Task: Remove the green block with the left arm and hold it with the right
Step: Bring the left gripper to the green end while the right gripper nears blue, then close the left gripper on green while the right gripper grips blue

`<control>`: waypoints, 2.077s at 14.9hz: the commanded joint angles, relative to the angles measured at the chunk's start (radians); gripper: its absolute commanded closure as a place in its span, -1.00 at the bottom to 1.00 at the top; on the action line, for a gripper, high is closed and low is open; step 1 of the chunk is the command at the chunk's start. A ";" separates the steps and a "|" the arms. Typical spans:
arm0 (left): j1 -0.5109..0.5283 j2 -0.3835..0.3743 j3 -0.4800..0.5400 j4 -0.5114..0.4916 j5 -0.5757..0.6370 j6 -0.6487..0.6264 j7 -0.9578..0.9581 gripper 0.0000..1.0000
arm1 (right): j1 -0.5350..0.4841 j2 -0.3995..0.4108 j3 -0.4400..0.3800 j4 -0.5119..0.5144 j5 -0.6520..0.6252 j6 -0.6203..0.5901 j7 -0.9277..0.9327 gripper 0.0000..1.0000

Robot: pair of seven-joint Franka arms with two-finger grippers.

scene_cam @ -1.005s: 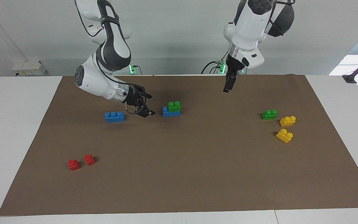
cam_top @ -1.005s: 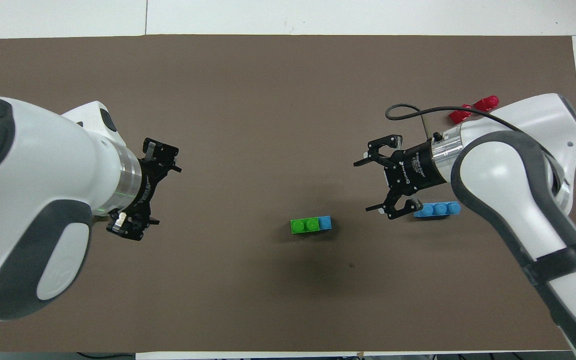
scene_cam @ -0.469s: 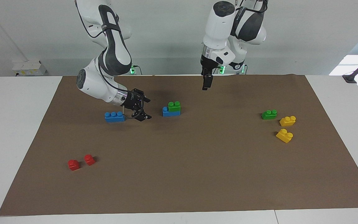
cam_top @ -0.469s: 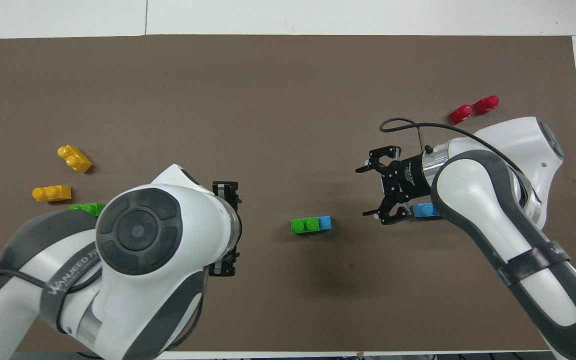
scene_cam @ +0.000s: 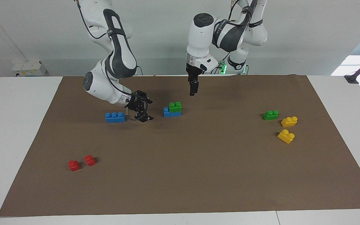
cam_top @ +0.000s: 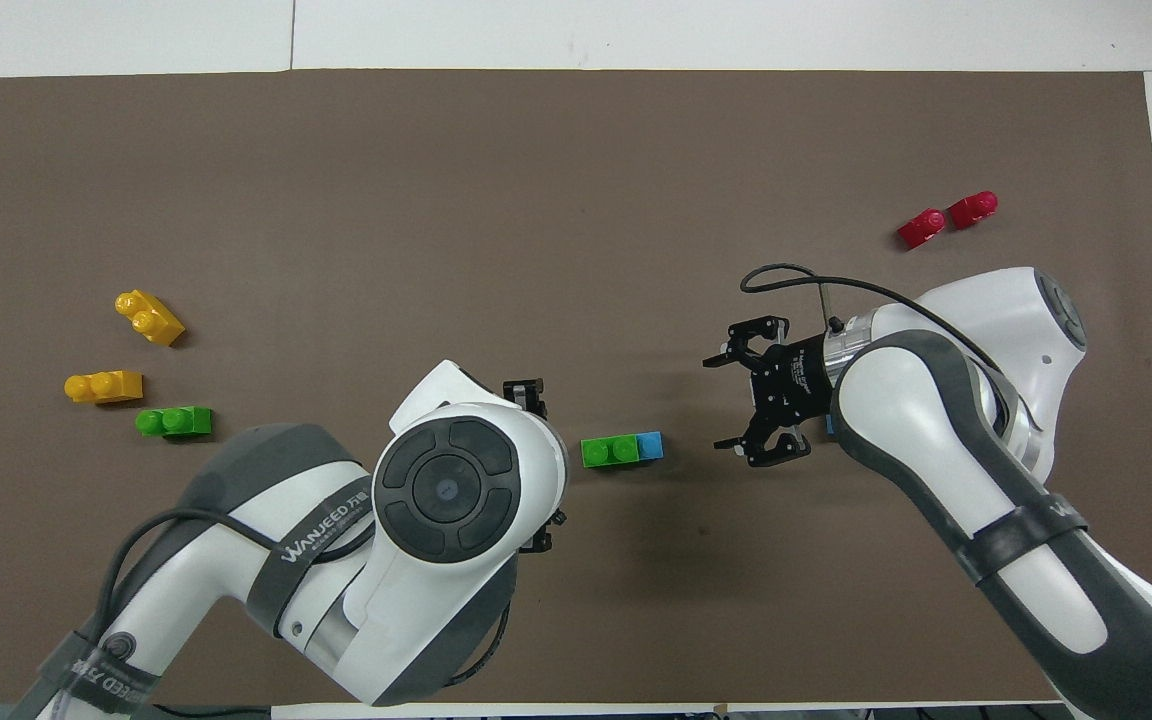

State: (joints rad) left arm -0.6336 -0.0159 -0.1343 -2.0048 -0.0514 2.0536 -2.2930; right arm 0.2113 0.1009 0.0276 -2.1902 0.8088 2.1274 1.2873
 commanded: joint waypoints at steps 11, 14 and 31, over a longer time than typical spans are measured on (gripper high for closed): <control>-0.080 0.100 0.016 -0.032 0.099 0.135 -0.302 -1.00 | 0.112 -0.044 0.003 -0.105 0.058 0.095 -0.017 -0.94; -0.078 0.119 0.016 -0.028 0.127 0.175 -0.350 -1.00 | 0.115 -0.034 0.003 -0.112 0.062 0.112 -0.019 -0.94; -0.123 0.264 0.016 -0.023 0.208 0.310 -0.456 -1.00 | 0.169 0.062 0.005 -0.108 0.170 0.284 -0.062 -0.95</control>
State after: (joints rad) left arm -0.7425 0.2492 -0.1311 -2.0276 0.1289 2.3472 -2.7118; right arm 0.3794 0.1506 0.0304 -2.2950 0.9242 2.3755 1.2797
